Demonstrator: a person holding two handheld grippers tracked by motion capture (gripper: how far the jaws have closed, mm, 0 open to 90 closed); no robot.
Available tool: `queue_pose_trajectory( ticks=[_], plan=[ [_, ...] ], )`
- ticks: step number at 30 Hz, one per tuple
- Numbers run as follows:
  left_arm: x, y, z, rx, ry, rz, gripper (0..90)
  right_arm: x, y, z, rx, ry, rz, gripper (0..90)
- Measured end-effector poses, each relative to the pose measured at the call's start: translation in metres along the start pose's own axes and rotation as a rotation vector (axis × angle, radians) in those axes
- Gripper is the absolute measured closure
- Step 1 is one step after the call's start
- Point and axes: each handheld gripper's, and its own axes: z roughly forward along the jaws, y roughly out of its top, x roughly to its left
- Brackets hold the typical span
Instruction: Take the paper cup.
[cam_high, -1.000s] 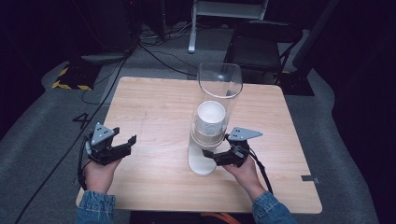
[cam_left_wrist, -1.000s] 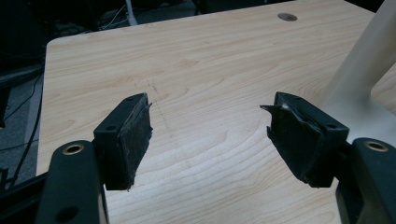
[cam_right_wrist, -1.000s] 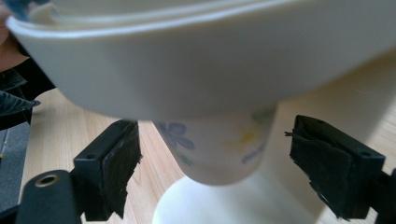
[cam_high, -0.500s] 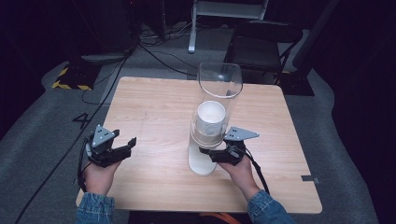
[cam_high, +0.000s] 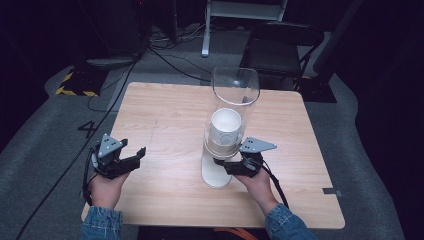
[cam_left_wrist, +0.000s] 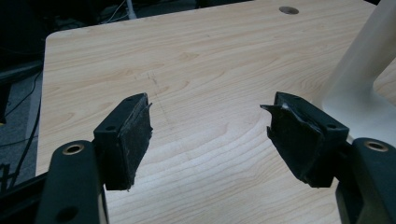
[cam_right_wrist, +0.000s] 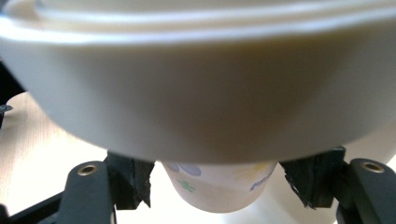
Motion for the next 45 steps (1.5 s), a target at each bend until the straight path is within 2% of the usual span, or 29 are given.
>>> queue_pose_trajectory(
  ticks=[27,37,41,45],
  plan=[
    [0.0004,0.0003,-0.0009,-0.005,-0.003,-0.001,29.6,0.0016,-0.0080,0.0000,-0.028,-0.002,-0.007,34.4],
    [0.0005,0.0000,-0.0014,-0.007,-0.003,-0.005,29.5,-0.0002,-0.0078,-0.0002,-0.028,-0.016,-0.030,34.4],
    [0.0010,-0.0004,-0.0014,-0.006,-0.004,-0.005,29.6,-0.0016,-0.0084,-0.0004,-0.026,-0.047,-0.069,34.2],
    [0.0009,-0.0007,-0.0010,-0.005,-0.004,-0.010,29.6,-0.0015,-0.0090,-0.0004,-0.026,-0.048,-0.067,34.1]
  ],
)
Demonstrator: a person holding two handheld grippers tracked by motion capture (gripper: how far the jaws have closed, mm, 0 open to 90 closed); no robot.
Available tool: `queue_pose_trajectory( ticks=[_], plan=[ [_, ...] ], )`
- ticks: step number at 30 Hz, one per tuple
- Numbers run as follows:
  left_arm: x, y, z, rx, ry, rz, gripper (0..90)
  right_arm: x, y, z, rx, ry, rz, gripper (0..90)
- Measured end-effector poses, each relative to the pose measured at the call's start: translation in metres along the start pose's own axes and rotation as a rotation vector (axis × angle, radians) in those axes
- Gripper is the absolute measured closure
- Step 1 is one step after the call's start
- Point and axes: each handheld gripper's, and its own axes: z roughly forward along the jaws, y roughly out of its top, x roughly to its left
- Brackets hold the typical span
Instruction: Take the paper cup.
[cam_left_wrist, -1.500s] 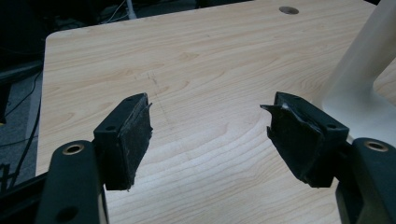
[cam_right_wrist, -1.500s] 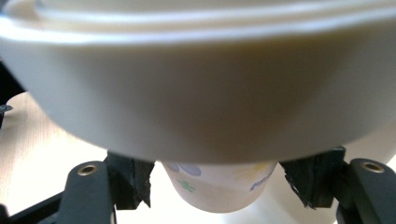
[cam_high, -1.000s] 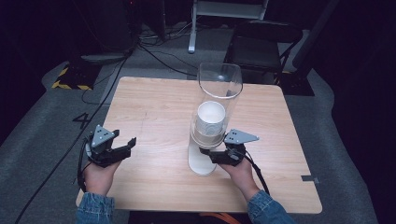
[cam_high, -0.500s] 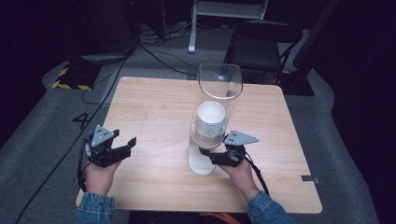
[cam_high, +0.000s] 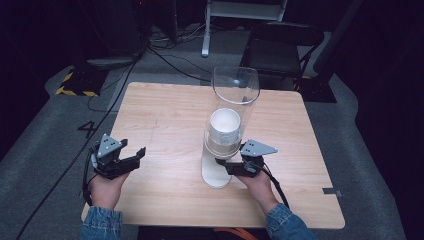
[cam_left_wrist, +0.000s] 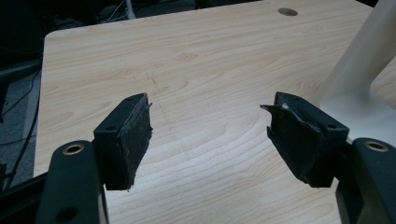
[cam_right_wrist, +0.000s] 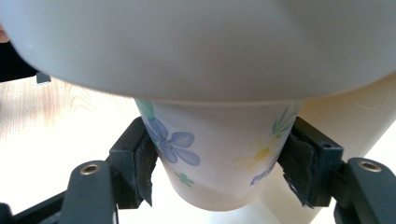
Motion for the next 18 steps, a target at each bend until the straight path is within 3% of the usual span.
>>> queue_pose_trajectory(
  ticks=[10,18],
  plan=[
    [0.0001,0.0006,0.0009,-0.001,-0.003,-0.001,29.5,0.0030,-0.0033,0.0015,-0.004,0.032,0.070,34.0],
    [0.0007,0.0008,0.0004,-0.002,-0.003,-0.003,29.5,0.0027,-0.0043,0.0014,-0.012,0.033,0.058,34.0]
  ],
)
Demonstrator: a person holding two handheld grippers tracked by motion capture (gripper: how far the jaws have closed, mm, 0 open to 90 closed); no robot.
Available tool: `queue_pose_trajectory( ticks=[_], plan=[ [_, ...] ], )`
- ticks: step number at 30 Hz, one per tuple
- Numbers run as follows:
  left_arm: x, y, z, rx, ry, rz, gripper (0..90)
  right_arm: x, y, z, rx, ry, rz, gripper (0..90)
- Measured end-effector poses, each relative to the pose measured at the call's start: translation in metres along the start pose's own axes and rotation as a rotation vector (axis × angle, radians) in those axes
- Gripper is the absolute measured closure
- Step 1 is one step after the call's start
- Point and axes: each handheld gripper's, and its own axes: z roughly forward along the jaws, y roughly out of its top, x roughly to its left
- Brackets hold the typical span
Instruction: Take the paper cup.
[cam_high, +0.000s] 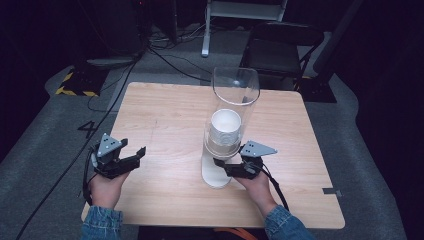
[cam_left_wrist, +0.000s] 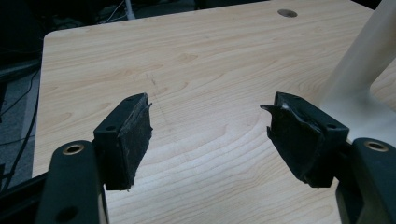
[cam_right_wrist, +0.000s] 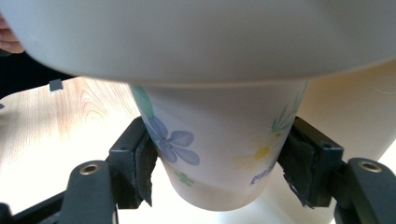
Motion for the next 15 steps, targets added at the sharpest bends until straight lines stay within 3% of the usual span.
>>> queue_pose_trajectory(
  ticks=[15],
  plan=[
    [-0.0010,-0.0002,0.0012,0.001,0.000,0.001,29.5,-0.0009,-0.0032,0.0006,-0.021,0.005,-0.009,34.0]
  ],
)
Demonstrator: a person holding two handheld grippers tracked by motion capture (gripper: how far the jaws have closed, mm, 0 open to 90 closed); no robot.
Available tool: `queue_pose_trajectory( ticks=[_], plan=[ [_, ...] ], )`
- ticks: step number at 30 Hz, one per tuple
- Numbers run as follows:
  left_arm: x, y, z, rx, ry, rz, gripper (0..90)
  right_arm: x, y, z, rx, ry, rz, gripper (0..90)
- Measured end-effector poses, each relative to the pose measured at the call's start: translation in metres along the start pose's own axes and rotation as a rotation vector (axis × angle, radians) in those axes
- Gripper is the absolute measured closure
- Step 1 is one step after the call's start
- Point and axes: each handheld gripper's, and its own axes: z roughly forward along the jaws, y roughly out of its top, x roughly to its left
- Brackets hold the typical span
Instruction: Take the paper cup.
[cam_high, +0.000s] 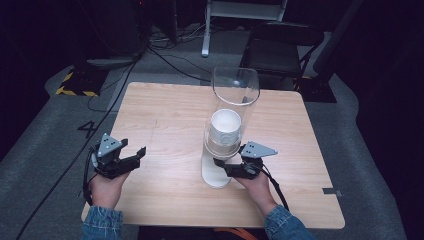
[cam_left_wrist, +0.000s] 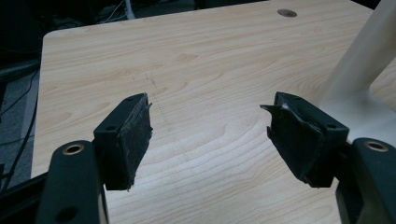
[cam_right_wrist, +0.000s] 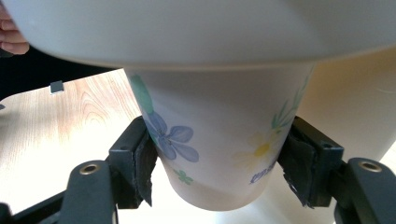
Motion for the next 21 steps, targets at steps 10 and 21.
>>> queue_pose_trajectory(
  ticks=[10,21],
  plan=[
    [0.001,0.000,-0.001,-0.005,-0.005,-0.009,29.5,-0.002,-0.002,0.002,-0.007,0.017,0.006,34.0],
    [0.005,0.000,-0.001,-0.010,-0.009,-0.024,29.5,-0.006,-0.025,0.013,0.165,-0.012,0.022,34.6]
  ],
)
